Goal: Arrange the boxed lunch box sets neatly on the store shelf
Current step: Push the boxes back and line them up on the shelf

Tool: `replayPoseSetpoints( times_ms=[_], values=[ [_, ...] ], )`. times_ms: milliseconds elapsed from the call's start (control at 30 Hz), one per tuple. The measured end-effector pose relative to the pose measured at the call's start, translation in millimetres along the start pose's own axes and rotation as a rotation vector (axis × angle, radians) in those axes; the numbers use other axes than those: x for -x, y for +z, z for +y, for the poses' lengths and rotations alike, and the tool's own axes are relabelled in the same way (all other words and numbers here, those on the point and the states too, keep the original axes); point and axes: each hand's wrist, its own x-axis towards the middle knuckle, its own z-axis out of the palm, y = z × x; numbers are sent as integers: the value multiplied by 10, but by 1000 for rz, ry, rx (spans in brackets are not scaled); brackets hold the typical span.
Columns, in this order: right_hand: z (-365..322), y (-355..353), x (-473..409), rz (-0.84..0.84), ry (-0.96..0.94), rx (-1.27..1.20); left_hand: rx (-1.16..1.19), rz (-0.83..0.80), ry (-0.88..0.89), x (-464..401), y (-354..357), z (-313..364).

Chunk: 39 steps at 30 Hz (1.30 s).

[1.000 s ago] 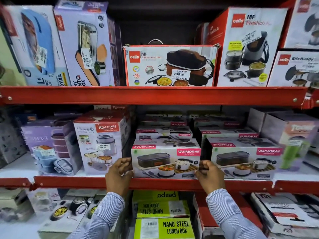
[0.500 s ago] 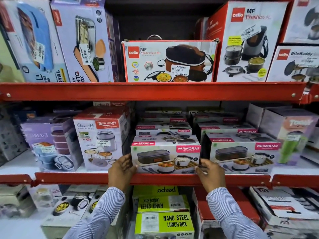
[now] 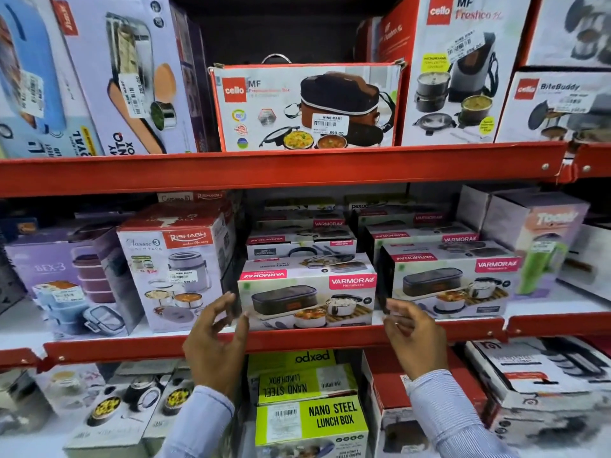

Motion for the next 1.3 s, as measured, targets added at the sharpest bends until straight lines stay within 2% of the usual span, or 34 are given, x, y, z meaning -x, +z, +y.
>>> replayPoseSetpoints(
  times_ms=[67,167,333,433,633,900,1133,1300],
  values=[
    [30,-142,47,75,4,-35,93,36,109,120,55,164],
    [81,-390,64,160,-33,-41,193,0,198,319,232,423],
    [305,-888,-141,297,-90,-9,287,-140,197,704,661,918],
    [561,-1175,-383,317,-109,-62,277,-200,177,909,1000,1156],
    [1033,-1652,-793,199,-99,-84,116,-211,78,1276,1762,1445],
    [1280,-1915,-1125,-85,-2,65,-184,-254,-49,1333,2255,1432],
    [1365,-1934,-1297,-264,50,86,-176,-214,-88,1234,2410,1411],
    [1345,-1917,-1290,-265,42,45,-122,-171,-45,1233,2403,1351]
  ],
)
